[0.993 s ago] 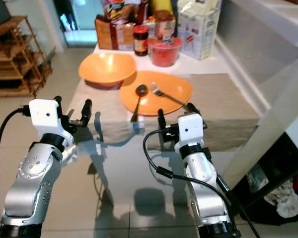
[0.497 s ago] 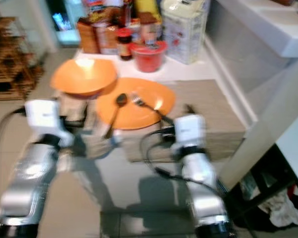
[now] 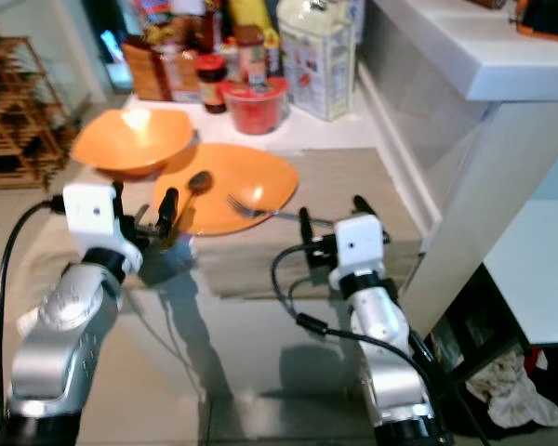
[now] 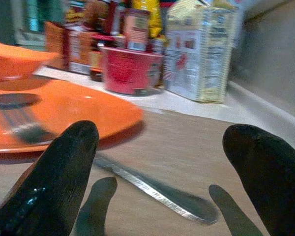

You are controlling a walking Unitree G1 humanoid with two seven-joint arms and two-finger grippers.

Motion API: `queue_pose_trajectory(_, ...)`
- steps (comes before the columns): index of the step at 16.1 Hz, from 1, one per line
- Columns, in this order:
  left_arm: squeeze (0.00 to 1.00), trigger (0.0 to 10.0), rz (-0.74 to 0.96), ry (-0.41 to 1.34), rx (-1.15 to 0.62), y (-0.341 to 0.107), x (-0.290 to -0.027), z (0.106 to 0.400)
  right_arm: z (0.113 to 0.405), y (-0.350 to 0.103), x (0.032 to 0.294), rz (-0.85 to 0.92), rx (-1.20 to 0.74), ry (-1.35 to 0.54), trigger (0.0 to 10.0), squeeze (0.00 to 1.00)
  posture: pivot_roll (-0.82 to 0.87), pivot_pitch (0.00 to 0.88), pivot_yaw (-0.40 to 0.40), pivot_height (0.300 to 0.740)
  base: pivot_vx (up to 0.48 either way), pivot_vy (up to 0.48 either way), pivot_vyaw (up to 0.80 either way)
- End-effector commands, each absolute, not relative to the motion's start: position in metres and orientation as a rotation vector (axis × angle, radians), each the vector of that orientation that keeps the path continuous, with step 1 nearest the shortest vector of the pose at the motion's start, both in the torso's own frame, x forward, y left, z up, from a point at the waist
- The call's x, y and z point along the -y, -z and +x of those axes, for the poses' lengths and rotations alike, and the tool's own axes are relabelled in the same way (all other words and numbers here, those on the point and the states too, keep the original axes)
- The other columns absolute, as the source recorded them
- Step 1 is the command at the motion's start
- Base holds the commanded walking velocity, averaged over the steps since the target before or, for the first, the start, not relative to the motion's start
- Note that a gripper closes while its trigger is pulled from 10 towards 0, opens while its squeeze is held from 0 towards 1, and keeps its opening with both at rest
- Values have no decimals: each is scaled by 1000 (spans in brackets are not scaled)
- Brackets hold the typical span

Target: Setting the table

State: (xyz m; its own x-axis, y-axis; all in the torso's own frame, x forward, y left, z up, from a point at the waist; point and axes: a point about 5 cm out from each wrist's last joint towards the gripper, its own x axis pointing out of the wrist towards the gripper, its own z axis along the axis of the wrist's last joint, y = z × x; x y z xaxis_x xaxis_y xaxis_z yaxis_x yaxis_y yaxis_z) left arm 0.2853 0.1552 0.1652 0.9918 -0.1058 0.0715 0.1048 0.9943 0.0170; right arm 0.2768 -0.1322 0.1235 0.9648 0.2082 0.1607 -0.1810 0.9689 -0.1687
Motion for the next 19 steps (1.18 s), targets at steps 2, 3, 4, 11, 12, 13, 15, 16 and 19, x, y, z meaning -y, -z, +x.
queue_pose_trajectory(2, 0, 10000, 22, 89, 89, -179, -165, 296, 277, -126, 131, -155, 186, -202, 10000, 0, -62, 0, 59, 740, 0, 0, 0)
queue_pose_trajectory(3, 0, 10000, 21, 88, 90, -179, -165, 297, 277, -126, 130, -155, 186, -202, 10000, 0, -62, 0, 63, 740, 0, 0, 0)
queue_pose_trajectory(4, 0, 10000, 24, 89, 85, -179, -165, 296, 277, -125, 129, -149, 185, -197, 10000, 0, -63, 0, 66, 740, 0, 0, 0)
queue_pose_trajectory(11, 0, 10000, 17, 101, 70, -182, -162, 297, 291, -139, 133, -177, 212, -209, 10000, 0, -59, 0, 64, 740, 0, 0, 0)
queue_pose_trajectory(12, 0, 10000, 9, 106, 63, -180, -160, 296, 299, -146, 135, -195, 221, -225, 10000, 0, -57, 0, 63, 740, 0, 0, 0)
queue_pose_trajectory(13, 0, 10000, 4, 110, 56, -178, -157, 293, 311, -155, 140, -233, 223, -253, 10000, 0, -50, 0, 60, 740, 0, 0, 0)
queue_pose_trajectory(15, 0, 10000, 12, 113, 48, -176, -155, 290, 326, -169, 154, -234, 239, -218, 10000, 0, -41, 0, 48, 740, 0, 0, 0)
queue_pose_trajectory(16, 0, 10000, 14, 113, 48, -176, -155, 290, 326, -170, 155, -232, 242, -213, 10000, 0, -41, 0, 47, 740, 0, 0, 0)
queue_pose_trajectory(19, 0, 10000, 8, 105, 48, -176, -155, 290, 321, -161, 147, -203, 236, -194, 10000, 0, -37, 0, 45, 740, 0, 0, 0)
